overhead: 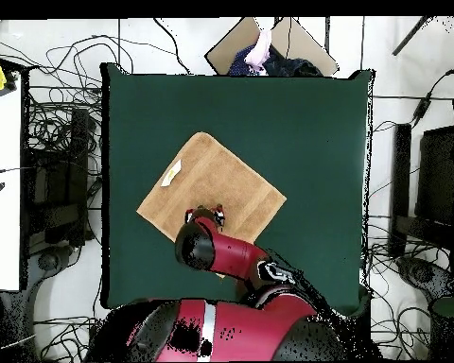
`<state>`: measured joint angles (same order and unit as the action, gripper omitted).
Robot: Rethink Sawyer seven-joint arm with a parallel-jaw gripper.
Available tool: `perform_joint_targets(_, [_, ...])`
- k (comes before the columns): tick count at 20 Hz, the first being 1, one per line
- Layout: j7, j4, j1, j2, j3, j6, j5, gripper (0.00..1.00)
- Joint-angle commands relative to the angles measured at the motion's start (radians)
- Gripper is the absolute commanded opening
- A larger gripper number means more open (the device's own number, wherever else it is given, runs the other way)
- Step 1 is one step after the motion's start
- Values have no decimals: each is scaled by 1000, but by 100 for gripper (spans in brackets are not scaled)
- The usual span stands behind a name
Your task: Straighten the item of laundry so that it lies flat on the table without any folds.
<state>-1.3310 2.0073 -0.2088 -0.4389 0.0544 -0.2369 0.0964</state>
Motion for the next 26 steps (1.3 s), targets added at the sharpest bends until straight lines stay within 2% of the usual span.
perform_joint_targets(1, [-129,57,-31,-158,-25,347,7,100])
perform_joint_targets(4, [-87,14,-52,-250,-49,517,6,100])
perform_joint_targets(8, [-78,-15,-87,-316,-55,636,-18,100])
perform_joint_targets(12, [-31,-40,-160,-365,-38,722,-68,100])
perform_joint_targets(18, [66,-126,-323,-316,27,659,-194,100])
perform_joint_targets(26, [161,-264,-489,-275,142,757,-323,100])
